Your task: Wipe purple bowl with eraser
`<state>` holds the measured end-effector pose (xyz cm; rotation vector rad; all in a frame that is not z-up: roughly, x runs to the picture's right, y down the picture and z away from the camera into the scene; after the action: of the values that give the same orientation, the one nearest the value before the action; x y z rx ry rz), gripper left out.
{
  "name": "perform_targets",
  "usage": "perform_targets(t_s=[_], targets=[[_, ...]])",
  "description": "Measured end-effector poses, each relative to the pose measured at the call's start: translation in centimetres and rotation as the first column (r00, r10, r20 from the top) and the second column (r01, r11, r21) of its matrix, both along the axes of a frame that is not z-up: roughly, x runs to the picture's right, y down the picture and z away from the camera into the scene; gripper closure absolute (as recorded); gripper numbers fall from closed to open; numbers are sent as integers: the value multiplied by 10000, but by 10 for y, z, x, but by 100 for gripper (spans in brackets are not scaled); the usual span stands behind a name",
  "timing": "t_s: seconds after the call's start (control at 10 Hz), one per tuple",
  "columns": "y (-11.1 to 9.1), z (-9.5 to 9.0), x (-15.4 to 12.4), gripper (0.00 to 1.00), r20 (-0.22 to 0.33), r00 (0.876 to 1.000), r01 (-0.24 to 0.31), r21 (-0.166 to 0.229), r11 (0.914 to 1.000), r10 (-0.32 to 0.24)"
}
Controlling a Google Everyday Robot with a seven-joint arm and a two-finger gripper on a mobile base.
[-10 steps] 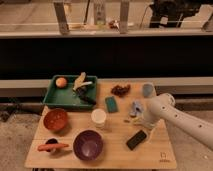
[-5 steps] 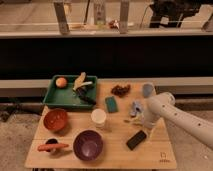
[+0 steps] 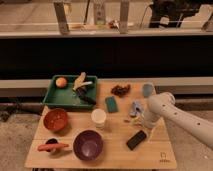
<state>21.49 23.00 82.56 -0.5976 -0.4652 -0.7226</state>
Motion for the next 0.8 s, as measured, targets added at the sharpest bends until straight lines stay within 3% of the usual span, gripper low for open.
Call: perform_targets(t_s=[0.3, 0.7, 0.8], targets=[[9, -5, -1, 20, -34, 10000, -86, -81, 9999, 86], [23, -10, -2, 53, -48, 10000, 12, 67, 10000, -11], [24, -10, -2, 54, -62, 10000, -2, 82, 10000, 2]])
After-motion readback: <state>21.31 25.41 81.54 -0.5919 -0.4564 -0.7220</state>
